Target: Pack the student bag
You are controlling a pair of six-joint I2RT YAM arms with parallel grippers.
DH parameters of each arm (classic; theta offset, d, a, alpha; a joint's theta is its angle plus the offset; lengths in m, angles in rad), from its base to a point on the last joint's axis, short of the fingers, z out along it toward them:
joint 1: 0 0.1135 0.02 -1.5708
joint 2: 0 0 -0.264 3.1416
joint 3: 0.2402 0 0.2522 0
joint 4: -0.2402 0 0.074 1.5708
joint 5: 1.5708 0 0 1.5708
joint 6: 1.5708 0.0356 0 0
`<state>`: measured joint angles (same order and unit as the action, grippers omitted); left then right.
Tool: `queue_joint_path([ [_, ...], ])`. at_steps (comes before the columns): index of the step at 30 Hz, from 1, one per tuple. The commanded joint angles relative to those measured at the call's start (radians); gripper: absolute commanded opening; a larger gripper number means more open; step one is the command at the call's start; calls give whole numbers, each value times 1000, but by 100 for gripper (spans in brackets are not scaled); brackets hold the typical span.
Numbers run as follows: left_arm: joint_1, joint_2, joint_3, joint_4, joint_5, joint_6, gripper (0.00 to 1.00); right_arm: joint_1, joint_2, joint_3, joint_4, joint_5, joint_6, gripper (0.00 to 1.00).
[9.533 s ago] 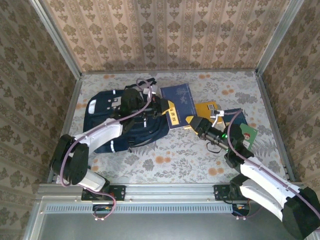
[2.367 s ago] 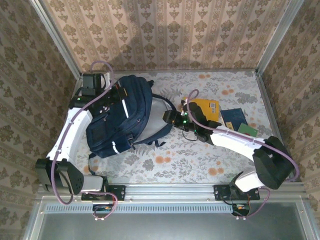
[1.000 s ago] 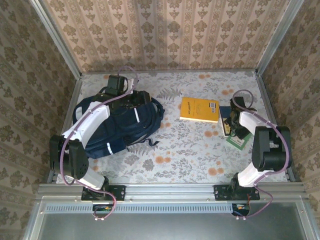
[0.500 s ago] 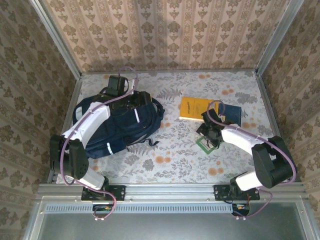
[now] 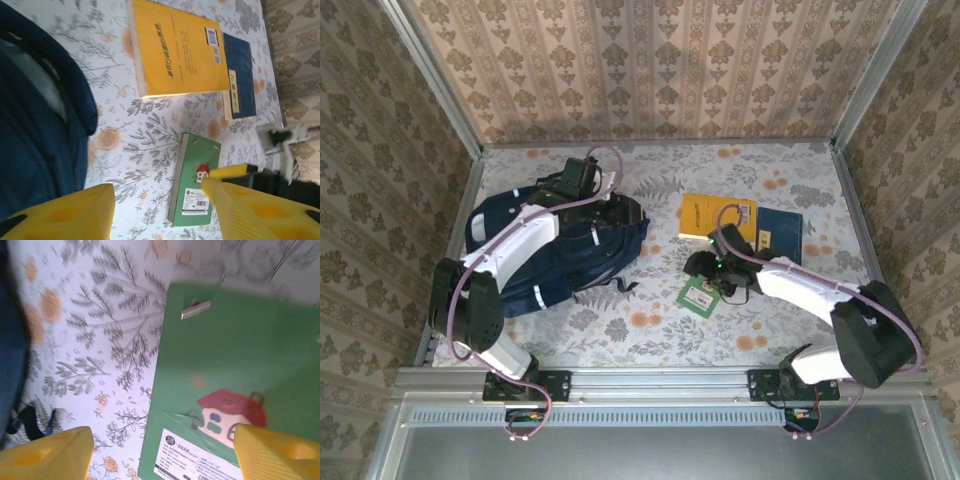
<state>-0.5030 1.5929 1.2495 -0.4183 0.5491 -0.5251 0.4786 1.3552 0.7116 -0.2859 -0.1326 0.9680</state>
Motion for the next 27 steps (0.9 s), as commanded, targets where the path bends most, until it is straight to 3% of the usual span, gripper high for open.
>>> queue_joint_path([
  [1, -50, 37, 16, 2, 68, -40, 58, -77, -42, 16, -31, -49, -137, 77],
  [8, -101, 8, 18, 5, 86, -104, 59, -192, 155, 123, 2, -93, -241, 78],
  [16, -103, -148, -108, 39, 65, -158, 60, -226, 264, 160, 30, -130, -265, 79],
  [27, -100, -222, -170, 0, 25, -148, 61, -226, 110, -50, 74, -200, -203, 79],
])
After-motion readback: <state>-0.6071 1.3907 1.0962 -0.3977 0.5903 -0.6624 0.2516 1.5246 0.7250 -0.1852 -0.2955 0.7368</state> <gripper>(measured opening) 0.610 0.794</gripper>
